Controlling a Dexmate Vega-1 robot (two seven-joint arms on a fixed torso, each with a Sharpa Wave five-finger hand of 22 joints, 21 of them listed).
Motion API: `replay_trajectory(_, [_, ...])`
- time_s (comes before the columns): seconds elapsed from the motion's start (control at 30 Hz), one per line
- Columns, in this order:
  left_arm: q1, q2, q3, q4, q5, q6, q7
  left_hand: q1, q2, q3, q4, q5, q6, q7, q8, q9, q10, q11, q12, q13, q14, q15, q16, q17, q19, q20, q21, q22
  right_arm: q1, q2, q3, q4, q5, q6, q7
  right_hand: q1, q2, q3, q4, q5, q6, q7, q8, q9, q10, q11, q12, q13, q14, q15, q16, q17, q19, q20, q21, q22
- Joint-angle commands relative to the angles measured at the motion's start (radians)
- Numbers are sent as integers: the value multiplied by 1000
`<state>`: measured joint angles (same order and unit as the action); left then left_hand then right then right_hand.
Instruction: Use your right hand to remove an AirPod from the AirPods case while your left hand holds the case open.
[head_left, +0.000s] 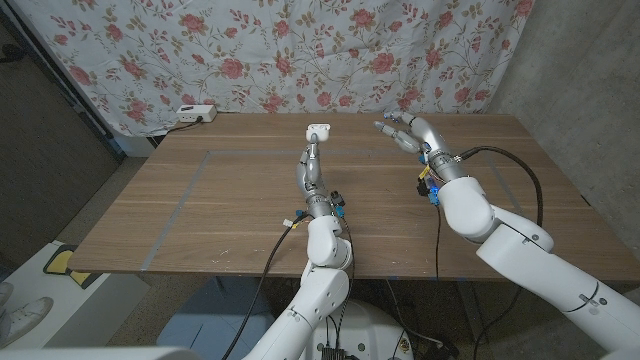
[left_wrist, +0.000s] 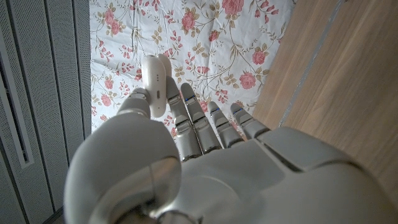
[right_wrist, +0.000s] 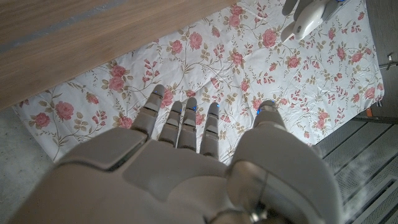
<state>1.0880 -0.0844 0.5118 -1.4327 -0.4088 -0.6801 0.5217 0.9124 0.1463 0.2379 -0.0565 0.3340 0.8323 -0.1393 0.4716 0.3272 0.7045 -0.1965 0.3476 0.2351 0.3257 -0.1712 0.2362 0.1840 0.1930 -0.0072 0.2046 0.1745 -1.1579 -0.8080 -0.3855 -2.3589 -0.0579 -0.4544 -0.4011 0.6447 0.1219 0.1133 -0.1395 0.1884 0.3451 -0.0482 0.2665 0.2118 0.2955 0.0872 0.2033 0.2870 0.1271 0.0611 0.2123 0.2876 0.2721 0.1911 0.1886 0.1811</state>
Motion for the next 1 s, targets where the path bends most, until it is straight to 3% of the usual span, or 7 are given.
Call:
replay_trajectory(0.03, [9,0,2,1,-38,-19,-39,10,-1,-2,4,10,28,-26,9,70,29,-20,-2,3,24,-28,-5,2,-1,1,0,5,-2,-20,21,-14,15,1,23,13,-1,3,-6,3,5,4,3,2,-8,0,-4,-1,-4,4,-5,1,-2,-1,3,3])
replay_trajectory(0.3, [10,9,5,5,-24,-25,-50,9,-3,-4,6,12,30,-29,10,69,32,-20,-7,5,21,-28,-10,3,-1,1,-1,5,-6,-52,33,-34,9,12,43,17,-1,5,-7,3,7,6,2,3,-6,-5,-2,-3,-4,5,-4,-1,-2,-2,5,3])
replay_trajectory(0.43, [11,12,7,-2,-50,-28,-76,9,-3,-5,7,13,28,-29,11,68,34,-21,-8,6,19,-28,-12,3,-2,2,-1,5,0,-72,34,-47,8,17,71,37,-4,16,-13,3,9,1,-4,7,49,-75,25,-3,13,-46,4,-14,2,-12,12,3])
replay_trajectory(0.63, [17,18,7,-12,-30,-17,-65,8,-5,-7,9,16,29,-34,11,65,36,-21,-13,7,19,-28,-15,3,-2,3,-1,5,8,-85,32,-56,15,18,101,46,0,22,-15,4,7,-13,-7,8,59,-80,30,0,5,-36,2,-19,-1,-17,12,3])
replay_trajectory(0.83, [18,31,8,-16,-26,-11,-73,8,-6,-8,10,18,29,-36,11,63,36,-21,-16,8,15,-27,-19,4,-2,3,-2,5,12,-84,58,-39,75,46,138,67,6,34,-19,8,28,-25,-2,9,22,-58,17,5,-13,-24,-4,-27,-10,-20,11,3])
replay_trajectory(0.9, [20,24,12,-15,-93,-19,-116,9,-8,-10,10,19,31,-39,11,62,37,-21,-18,9,13,-27,-21,4,-2,3,-2,4,9,-86,68,-40,89,47,142,79,4,40,-21,10,49,-21,4,13,12,-11,14,3,-13,-18,-3,-33,-9,-24,13,3])
replay_trajectory(1.0, [19,24,10,-11,-43,-11,-79,9,-11,-11,11,21,35,-35,11,58,39,-22,-20,10,12,-27,-23,4,-3,4,-2,4,4,-93,72,-50,87,42,137,85,2,43,-20,11,80,-8,15,17,10,4,12,-1,-11,-9,-2,-38,-8,-28,14,3])
